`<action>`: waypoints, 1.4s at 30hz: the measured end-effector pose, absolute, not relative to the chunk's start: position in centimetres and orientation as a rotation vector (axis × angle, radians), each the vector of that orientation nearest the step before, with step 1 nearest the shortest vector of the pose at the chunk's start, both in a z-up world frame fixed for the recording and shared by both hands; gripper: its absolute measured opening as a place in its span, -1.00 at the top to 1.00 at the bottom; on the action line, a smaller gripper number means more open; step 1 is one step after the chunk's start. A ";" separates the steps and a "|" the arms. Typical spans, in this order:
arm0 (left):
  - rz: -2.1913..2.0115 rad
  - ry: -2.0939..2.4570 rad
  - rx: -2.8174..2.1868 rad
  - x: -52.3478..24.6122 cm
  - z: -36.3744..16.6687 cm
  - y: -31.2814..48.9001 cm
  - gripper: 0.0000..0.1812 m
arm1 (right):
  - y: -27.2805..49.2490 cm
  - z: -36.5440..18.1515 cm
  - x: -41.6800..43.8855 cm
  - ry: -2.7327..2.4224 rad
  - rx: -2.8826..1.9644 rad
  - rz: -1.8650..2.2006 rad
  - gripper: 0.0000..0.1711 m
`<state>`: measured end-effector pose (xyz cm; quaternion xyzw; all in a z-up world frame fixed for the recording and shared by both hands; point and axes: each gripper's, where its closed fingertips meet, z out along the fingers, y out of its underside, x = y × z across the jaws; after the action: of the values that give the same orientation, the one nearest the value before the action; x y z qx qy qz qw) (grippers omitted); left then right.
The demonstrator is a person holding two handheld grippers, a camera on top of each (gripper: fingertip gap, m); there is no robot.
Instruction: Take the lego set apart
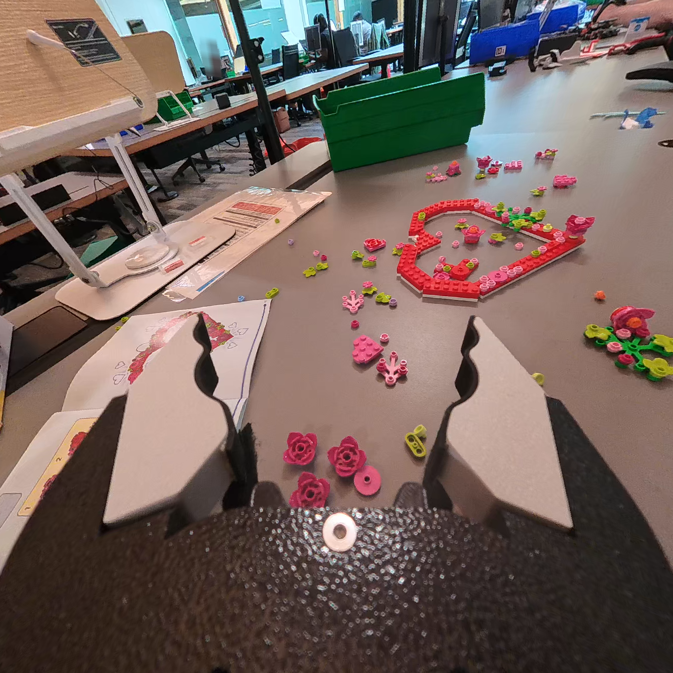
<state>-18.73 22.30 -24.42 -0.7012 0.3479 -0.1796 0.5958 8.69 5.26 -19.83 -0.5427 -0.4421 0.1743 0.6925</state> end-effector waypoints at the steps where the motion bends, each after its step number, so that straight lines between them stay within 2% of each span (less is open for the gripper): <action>1: -0.422 0.797 -1.626 -18.8 -24.3 22.4 -0.46 | 3.2 -20.8 7.4 -1.105 -1.242 0.479 0.76; 2: -0.429 0.787 -1.623 -18.9 -24.3 22.4 -0.45 | 0.9 -22.4 6.2 -1.239 -1.292 0.582 0.82; 5: -0.463 0.750 -1.618 -19.0 -24.0 22.6 -0.45 | -6.0 -28.9 4.6 -1.624 -1.581 0.810 0.83; 8: -0.501 0.725 -1.621 -18.8 -23.9 22.6 -0.44 | -10.1 -35.3 5.0 -1.927 -1.836 0.773 0.83; 11: -0.502 0.736 -1.623 -18.4 -24.1 22.4 -0.44 | -11.0 -39.0 4.9 -2.073 -1.871 0.685 0.87; 14: -0.478 0.763 -1.617 -18.0 -24.3 22.2 -0.44 | -12.2 -40.5 4.0 -2.120 -1.899 0.802 0.85; 23: -0.456 0.826 -1.629 -17.0 -25.0 21.7 -0.44 | -12.8 -44.0 4.6 -2.312 -1.871 0.709 0.85; 42: -0.473 0.888 -1.660 -16.0 -26.3 21.3 -0.43 | -13.0 -46.0 3.6 -2.361 -1.889 0.714 0.84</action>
<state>-15.97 21.35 -26.26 -0.7056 0.3774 -0.2012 0.5650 3.63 -12.98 -45.98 -0.6078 -0.7599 0.2297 0.0175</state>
